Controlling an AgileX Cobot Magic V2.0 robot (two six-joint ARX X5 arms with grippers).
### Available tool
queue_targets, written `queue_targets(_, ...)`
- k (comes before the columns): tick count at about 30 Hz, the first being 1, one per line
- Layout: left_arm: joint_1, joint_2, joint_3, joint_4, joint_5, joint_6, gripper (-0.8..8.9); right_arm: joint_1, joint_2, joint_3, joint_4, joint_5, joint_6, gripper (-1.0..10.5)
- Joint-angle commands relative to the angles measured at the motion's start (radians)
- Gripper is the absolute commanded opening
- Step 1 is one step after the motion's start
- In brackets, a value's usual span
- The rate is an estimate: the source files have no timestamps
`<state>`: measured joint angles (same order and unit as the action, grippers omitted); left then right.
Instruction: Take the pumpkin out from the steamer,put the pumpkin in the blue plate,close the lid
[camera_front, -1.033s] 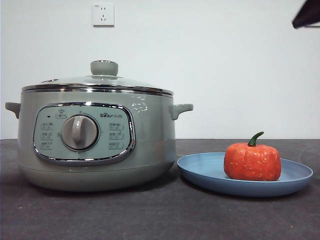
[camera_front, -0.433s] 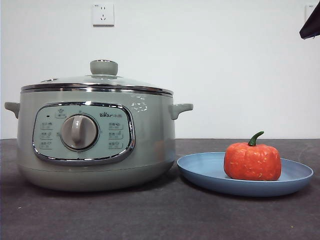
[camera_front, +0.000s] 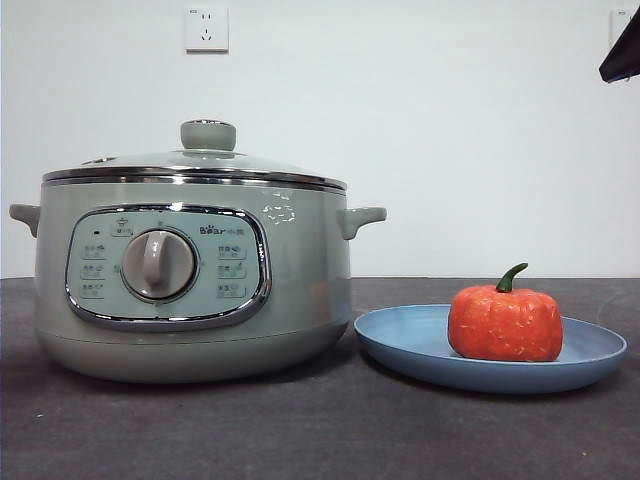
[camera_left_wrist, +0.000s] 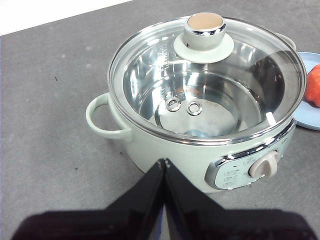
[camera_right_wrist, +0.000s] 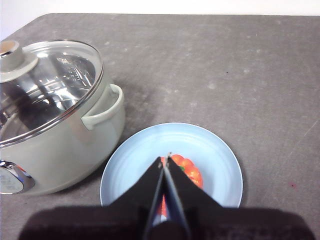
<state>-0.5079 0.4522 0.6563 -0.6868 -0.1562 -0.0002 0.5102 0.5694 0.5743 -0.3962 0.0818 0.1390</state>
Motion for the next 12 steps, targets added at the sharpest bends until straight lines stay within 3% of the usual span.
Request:
queue_targets(1,0.028,-0.060,-0.002,0.005,-0.025,0.031,-0.03,0.001,-0.001,-0.007,0.006,0.002,0.010,-0.2)
queue_targets(6,0.205,-0.237,-0.093,0.190,0.110,0.026,-0.03,0.001,0.000,-0.007,0.006,0.003,0.010,-0.2)
queue_targets(12,0.442,-0.412,-0.358,0.434,0.150,0.027,-0.03,0.001,0.000,-0.007,0.005,0.003,0.010,-0.2)
